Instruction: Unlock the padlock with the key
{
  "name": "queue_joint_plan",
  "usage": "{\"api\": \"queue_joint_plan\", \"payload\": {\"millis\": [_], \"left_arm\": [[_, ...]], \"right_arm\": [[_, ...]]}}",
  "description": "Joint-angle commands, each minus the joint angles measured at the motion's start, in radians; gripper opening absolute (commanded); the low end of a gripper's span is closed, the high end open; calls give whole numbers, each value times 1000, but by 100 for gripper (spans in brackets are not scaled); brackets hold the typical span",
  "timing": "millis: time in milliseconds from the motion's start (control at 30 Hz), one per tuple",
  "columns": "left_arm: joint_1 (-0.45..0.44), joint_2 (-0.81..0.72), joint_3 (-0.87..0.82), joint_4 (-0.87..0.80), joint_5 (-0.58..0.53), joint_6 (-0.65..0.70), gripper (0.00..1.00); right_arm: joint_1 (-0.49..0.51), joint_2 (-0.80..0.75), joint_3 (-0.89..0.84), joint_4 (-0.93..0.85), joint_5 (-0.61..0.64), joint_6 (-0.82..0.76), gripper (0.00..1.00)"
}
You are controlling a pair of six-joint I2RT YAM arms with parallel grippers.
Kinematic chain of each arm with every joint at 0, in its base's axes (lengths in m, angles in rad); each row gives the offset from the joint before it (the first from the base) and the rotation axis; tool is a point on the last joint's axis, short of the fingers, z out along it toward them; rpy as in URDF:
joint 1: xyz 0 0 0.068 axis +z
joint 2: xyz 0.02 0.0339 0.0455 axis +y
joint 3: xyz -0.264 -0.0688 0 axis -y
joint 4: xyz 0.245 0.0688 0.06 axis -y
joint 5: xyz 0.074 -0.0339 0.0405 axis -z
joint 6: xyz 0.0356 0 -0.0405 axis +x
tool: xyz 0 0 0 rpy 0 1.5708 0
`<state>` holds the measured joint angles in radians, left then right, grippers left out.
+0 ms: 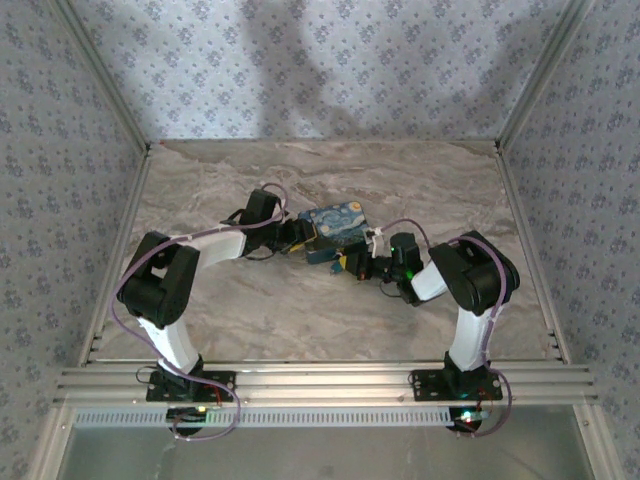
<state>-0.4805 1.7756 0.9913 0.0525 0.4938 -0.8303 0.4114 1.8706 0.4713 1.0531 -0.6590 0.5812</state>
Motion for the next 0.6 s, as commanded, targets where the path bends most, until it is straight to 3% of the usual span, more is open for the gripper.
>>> {"api": "queue_joint_plan", "payload": {"millis": [0, 333, 567], "left_arm": [[-15, 0, -35, -67, -27, 18, 50], [-14, -12, -57, -52, -27, 15, 50], [0, -57, -48, -52, -20, 17, 57]], "right_arm": [[-23, -20, -18, 34, 42, 37, 3], [-65, -45, -51, 152, 69, 166, 0], [-76, -148, -106, 78, 116, 124, 0]]}}
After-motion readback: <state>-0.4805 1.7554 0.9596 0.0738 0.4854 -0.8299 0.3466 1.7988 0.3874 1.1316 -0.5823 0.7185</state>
